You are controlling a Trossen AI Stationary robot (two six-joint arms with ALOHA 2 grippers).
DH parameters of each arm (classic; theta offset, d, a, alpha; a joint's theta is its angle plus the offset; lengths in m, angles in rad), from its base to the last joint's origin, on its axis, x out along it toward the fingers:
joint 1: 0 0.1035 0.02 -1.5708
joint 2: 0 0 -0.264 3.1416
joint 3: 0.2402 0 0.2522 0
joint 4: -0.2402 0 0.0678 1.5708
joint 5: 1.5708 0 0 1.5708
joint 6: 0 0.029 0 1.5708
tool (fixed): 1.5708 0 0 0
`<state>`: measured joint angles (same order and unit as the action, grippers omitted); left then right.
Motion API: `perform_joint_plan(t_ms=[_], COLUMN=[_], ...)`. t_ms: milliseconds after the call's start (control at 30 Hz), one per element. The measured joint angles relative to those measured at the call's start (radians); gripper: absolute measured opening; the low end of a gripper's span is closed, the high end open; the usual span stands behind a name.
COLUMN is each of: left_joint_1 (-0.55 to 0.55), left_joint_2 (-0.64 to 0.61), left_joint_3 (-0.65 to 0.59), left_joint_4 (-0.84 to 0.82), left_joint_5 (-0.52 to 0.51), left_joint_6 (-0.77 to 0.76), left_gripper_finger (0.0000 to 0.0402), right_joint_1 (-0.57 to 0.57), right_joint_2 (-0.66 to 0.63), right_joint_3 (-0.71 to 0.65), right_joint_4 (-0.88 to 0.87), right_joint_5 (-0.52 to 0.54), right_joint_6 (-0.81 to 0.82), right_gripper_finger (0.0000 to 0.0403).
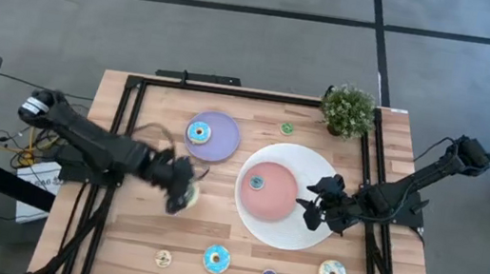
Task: Pick & Place donuts
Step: Put the big light green donut on the violet plate
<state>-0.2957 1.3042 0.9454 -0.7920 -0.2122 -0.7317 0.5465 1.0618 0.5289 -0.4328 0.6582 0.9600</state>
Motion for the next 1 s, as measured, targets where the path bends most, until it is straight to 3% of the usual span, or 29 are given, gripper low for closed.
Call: perform_joint_plan(t_ms=[233,467,733,1000], left_joint_1=[0.312,0.512,0.632,0.765], left_joint_2=[0.038,0.239,0.479,0.583], left_joint_3=[0.098,0.183,0.325,0.356], left_joint_4=[0.089,0.195,0.204,0.204], left_joint_5=[-0.026,0.018,0.050,0.075], left_joint_6=[0.382,0.642,0.791,0.818], left_gripper_finger=[0.0126,0.0126,0.0126,0.0126], right_joint_1=[0.000,-0.018,-0.052,-0.050], right_joint_2=[0.000,0.000,0.000,0.000], right_joint_3=[0.000,0.000,0.001,0.001], right_joint_4=[0.000,0.019,0.020,0.007], right_joint_5=[0.000,-0.003,-0.004,-0.005], right_joint_6=[0.000,0.000,-0.003,-0.002], right_gripper_finger=[0.0256,0.0256,0.0256,0.0256])
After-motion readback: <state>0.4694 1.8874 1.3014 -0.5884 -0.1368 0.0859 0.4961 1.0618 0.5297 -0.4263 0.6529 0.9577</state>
